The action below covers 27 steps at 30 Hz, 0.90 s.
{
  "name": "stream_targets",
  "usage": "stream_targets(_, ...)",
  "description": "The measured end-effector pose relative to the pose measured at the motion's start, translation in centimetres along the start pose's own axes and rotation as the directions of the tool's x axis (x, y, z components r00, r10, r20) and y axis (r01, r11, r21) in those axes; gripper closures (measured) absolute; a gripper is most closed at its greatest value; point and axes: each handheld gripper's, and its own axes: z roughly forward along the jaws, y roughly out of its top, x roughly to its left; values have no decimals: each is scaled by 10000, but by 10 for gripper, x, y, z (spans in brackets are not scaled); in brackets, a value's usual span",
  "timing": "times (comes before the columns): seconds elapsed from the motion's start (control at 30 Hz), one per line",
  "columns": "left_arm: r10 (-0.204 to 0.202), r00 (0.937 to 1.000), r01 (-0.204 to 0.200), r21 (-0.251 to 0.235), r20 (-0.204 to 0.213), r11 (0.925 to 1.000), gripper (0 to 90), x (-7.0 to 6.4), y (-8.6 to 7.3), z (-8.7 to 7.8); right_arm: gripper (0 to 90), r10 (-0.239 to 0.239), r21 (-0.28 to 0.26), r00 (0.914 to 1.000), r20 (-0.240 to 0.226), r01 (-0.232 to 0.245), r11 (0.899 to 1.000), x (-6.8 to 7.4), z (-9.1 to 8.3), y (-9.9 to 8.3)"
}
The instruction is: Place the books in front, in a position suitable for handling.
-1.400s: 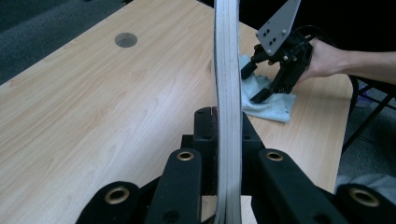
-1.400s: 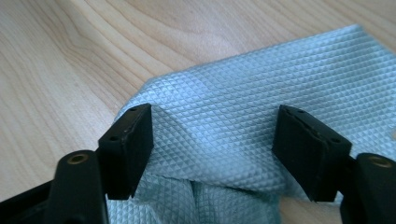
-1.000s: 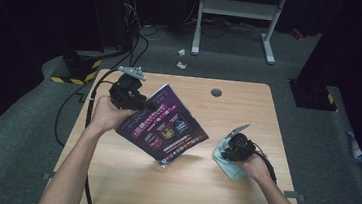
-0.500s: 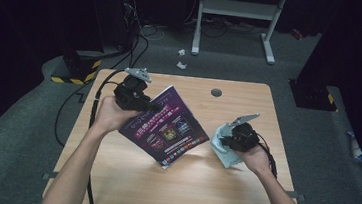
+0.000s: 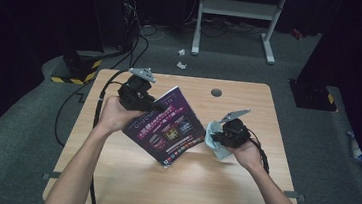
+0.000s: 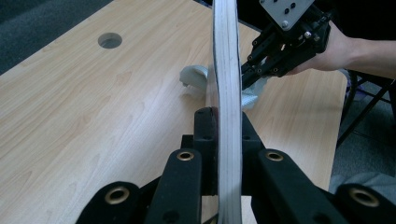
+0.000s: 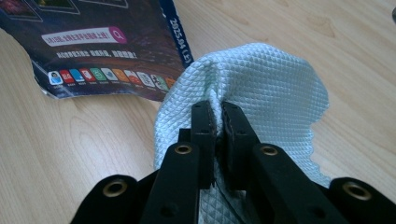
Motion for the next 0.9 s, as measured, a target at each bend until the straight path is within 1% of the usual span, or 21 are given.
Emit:
stream_targets(0.1, 94, 10000, -94, -30, 24, 10000, 837, -1, 0, 0, 846, -105, 118, 9999, -1, 105, 9999, -1, 1, -1)
stream_targets(0.17, 111, 9999, -111, -46, 22, 9999, 837, -1, 0, 0, 847, -18, 342, 10000, 56, 16, 9994, -1, 2, -2)
stream_targets(0.2, 103, 9999, -102, -56, 45, 9999, 837, -1, 0, 1, 847, -83, 456, 9999, 119, 78, 9989, -2, 4, -3)
stream_targets(0.27, 51, 10000, -50, -53, 82, 10000, 837, -1, 0, 2, 847, -53, 617, 9999, 125, 46, 9981, -3, 6, -5)
stream_targets(0.3, 72, 9999, -72, -36, 84, 10000, 838, -2, 1, 2, 847, -14, 566, 10000, 92, 9, 9984, -3, 6, -4)
stream_targets(0.37, 109, 9999, -109, 3, 101, 9999, 837, -2, 1, 3, 846, 30, 224, 10000, -63, -28, 9997, -1, 1, -1)
stream_targets(0.5, 95, 9999, -95, -61, 43, 9999, 838, -3, 1, 1, 847, -186, -15, 9998, -16, 186, 9998, 5, -5, 9)
stream_targets(0.6, 126, 9999, -125, -115, 111, 9999, 838, -4, 0, -1, 847, -246, 29, 9997, -26, 246, 9997, 5, -5, 8)
stream_targets(0.63, 129, 9999, -127, -119, 108, 9998, 838, -4, 0, -1, 847, -182, 233, 9998, 11, 181, 9996, 4, -3, 6)
stream_targets(0.7, 84, 9999, -83, -132, 111, 9999, 838, -4, 0, -1, 847, -218, 570, 9997, 112, 212, 9982, 2, 2, 2)
stream_targets(0.73, 90, 9999, -89, -96, 113, 9999, 838, -3, 1, 0, 847, -174, 653, 9998, 117, 166, 9977, 1, 4, 0)
stream_targets(0.8, 70, 9999, -70, -72, 126, 10000, 838, -3, 2, 1, 847, -82, 600, 9999, 115, 75, 9982, 1, 4, 0)
stream_targets(0.87, 81, 9998, -80, -68, 202, 9999, 838, -2, 3, 4, 847, -16, 169, 10000, -94, 17, 9999, 2, 1, 5)
stream_targets(0.9, 83, 9997, -83, -24, 232, 10000, 838, -2, 4, 6, 847, -46, 123, 9999, -103, 47, 9999, 4, -2, 11)
